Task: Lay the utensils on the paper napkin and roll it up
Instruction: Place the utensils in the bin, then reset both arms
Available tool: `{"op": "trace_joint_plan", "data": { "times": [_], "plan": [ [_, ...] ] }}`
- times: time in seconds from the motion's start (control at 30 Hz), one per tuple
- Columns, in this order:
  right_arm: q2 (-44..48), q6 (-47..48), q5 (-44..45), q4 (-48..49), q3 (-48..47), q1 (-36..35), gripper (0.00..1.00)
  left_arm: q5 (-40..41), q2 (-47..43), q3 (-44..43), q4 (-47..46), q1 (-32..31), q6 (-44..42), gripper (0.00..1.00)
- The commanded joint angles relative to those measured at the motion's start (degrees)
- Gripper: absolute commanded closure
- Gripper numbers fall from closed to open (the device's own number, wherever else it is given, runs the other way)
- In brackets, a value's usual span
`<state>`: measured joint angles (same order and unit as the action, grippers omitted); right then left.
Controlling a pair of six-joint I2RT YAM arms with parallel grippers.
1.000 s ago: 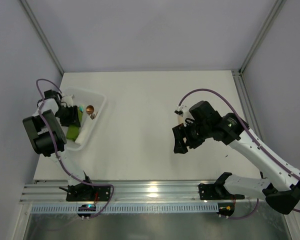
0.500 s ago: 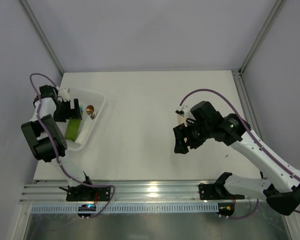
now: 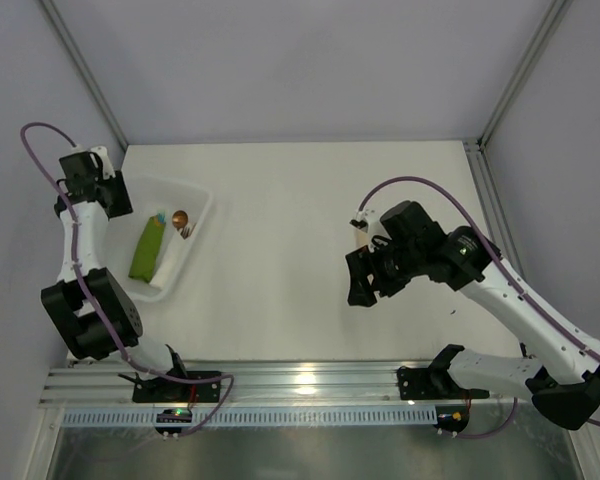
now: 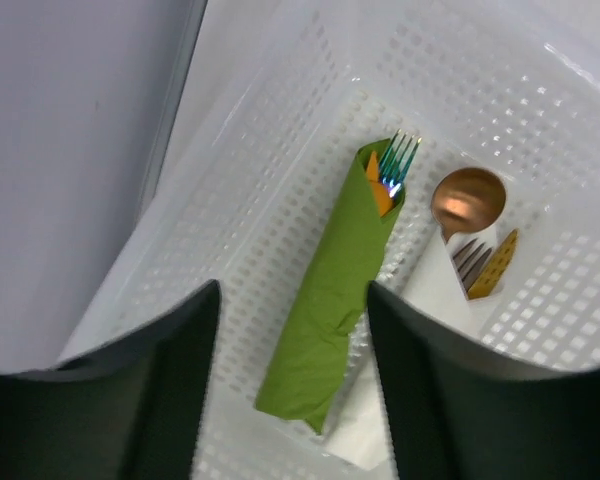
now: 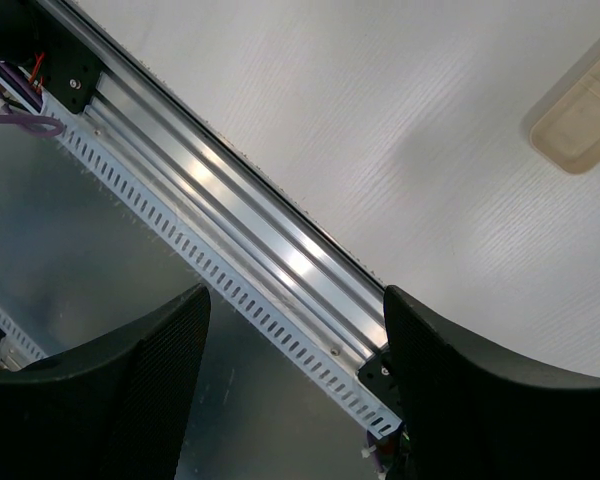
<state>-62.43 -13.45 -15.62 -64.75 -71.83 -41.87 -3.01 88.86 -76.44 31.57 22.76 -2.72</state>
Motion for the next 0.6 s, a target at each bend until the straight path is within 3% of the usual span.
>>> {"op": "trace_joint_plan", "data": {
  "times": [0.0,0.03,0.07,0.1,0.3,0.43,0.5,0.53,0.57],
  "plan": [
    [-0.58,0.36,0.06,0.77,-2.79,0.21,0.27,3.27,2.0,-2.65,2.34,-0.97,2.28,0.55],
    [-0.67,0.36,0.06,0.85,-2.79,0.21,0.27,3.36,2.63,-2.66,3.05,-1.05,4.02,0.79],
    [-0.85,0.27,0.06,1.03,-2.61,0.21,0.27,1.79,3.16,-2.48,4.27,-1.06,4.56,0.94],
    [-1.02,0.27,-0.2,1.2,-2.7,0.12,0.27,1.6,3.86,-1.96,4.63,-0.97,6.05,1.0],
    [-1.55,-0.34,1.38,1.38,-3.14,0.03,0.27,5.02,1.94,2.69,1.57,-3.59,12.38,1.0],
    [-2.78,-2.89,4.35,4.62,-2.7,0.12,0.26,7.23,-2.45,0.78,1.21,-10.79,18.78,1.0],
    [-4.35,-4.47,6.99,5.86,-2.44,0.12,0.22,6.26,-4.04,0.07,0.6,-13.7,21.43,0.91],
    [-4.97,-6.22,10.4,6.73,-2.35,0.21,0.19,6.0,-5.87,-0.19,0.25,-15.19,23.7,0.77],
    [-5.41,-7.02,12.35,6.92,-2.17,0.12,0.13,6.08,-7.02,0.07,-0.36,-18.69,24.86,0.73]
  ]
}}
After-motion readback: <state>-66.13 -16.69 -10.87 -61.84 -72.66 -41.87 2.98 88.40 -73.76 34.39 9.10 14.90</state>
